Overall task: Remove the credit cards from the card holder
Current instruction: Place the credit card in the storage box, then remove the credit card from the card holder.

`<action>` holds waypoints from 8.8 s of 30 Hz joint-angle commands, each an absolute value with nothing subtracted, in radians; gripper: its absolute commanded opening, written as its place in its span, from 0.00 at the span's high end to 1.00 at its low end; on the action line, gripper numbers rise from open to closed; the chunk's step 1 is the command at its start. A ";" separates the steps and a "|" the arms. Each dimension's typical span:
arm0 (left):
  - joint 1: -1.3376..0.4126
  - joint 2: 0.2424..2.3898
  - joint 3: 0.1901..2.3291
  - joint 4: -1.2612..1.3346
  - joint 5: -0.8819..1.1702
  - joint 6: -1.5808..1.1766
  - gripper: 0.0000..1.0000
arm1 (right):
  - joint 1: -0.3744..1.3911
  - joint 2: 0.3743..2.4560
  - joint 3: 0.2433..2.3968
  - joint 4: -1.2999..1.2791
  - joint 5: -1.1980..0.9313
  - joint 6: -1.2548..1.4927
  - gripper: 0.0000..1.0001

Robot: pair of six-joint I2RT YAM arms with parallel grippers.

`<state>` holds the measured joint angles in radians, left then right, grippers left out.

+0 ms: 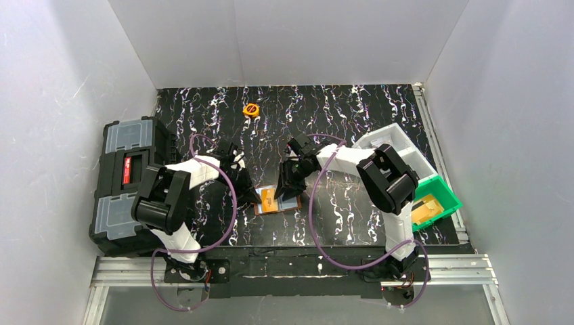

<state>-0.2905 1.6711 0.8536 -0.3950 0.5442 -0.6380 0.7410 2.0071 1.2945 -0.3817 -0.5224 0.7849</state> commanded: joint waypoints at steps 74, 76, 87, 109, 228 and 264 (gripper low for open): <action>-0.472 1.594 1.337 -0.722 0.532 -0.465 0.02 | 0.169 1.108 1.097 -1.038 0.166 0.859 0.99; -0.472 1.605 1.351 -0.729 0.535 -0.457 0.02 | 0.114 1.085 1.103 -1.096 0.214 0.852 0.99; -0.477 1.618 1.353 -0.719 0.550 -0.460 0.02 | -0.168 1.094 1.099 -1.233 0.336 0.795 0.99; -0.477 1.617 1.335 -0.733 0.548 -0.452 0.02 | -0.328 1.358 1.221 -1.175 0.365 0.746 0.23; -0.512 1.783 1.013 -0.468 0.354 -0.612 1.00 | 0.758 2.083 1.399 -0.580 -0.389 0.790 0.99; -0.511 1.817 1.020 -0.503 0.302 -0.599 1.00 | 0.706 2.005 1.315 -0.484 -0.455 0.799 0.65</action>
<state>-0.5079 1.7870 1.0359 -0.4355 0.3939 -0.6289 0.7033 1.9945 1.3258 -0.5179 -0.4286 0.7876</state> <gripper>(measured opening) 0.008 0.358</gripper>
